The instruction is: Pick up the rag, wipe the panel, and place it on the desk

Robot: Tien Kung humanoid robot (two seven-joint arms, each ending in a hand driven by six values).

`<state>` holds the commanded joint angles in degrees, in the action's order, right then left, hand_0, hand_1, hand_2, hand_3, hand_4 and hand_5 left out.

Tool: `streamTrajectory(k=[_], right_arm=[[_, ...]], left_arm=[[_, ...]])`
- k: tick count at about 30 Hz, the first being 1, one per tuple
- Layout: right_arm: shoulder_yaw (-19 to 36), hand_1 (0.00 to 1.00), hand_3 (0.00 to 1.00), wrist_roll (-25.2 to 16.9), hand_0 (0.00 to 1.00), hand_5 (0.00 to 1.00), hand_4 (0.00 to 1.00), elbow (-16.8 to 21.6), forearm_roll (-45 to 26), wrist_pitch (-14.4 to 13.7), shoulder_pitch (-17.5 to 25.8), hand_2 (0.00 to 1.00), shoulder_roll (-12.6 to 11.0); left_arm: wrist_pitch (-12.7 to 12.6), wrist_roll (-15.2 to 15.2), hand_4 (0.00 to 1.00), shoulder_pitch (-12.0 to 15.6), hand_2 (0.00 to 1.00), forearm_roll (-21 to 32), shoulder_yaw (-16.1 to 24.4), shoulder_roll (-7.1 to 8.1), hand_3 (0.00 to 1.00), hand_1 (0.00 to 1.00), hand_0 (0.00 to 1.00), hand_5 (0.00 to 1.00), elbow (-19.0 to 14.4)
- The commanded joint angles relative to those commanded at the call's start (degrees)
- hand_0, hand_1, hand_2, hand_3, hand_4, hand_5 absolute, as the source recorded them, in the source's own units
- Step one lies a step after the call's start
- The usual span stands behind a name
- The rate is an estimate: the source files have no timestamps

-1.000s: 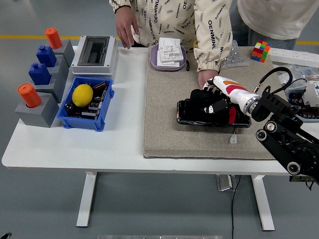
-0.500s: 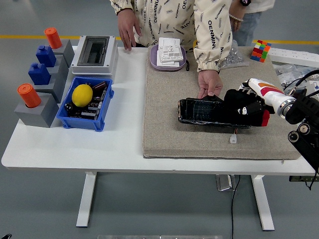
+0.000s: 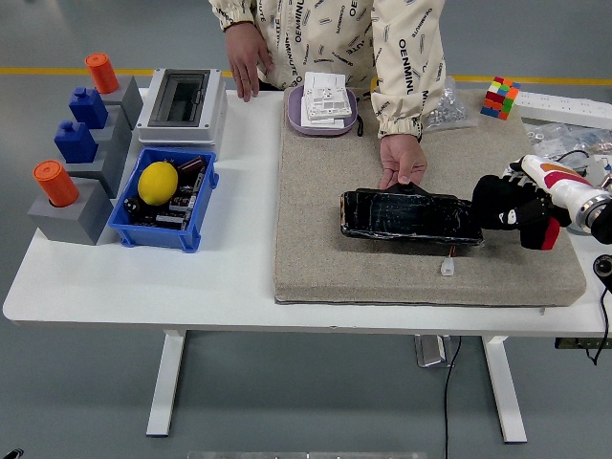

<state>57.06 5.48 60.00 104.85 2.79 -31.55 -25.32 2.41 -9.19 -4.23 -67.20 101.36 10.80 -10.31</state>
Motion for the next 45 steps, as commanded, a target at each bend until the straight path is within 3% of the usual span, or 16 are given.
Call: streamTrajectory(k=[7, 17, 45], right_arm=[[0.1, 0.400, 0.450, 0.0, 0.288, 0.002, 0.900, 0.2, 0.1, 0.0, -0.4, 0.458, 0.5], [-1.0, 0.400, 0.450, 0.0, 0.288, 0.002, 0.900, 0.1, 0.2, -0.1, -2.5, 0.458, 3.8], [-6.3, 0.401, 0.452, 0.5, 0.287, 0.002, 0.907, 0.5, -0.2, -0.1, -5.8, 0.459, 16.2]], left_arm=[[0.0, 0.0, 0.685, 0.0, 0.767, 0.0, 0.1, -0.04, 0.622, 0.716, 0.721, 0.569, 0.0], [0.0, 0.0, 0.686, -0.1, 0.767, -0.1, 0.1, 0.06, 0.621, 0.716, 0.722, 0.571, 0.0], [0.0, 0.1, 0.684, -0.2, 0.767, 0.0, 0.0, 0.37, 0.621, 0.716, 0.721, 0.570, 0.0]])
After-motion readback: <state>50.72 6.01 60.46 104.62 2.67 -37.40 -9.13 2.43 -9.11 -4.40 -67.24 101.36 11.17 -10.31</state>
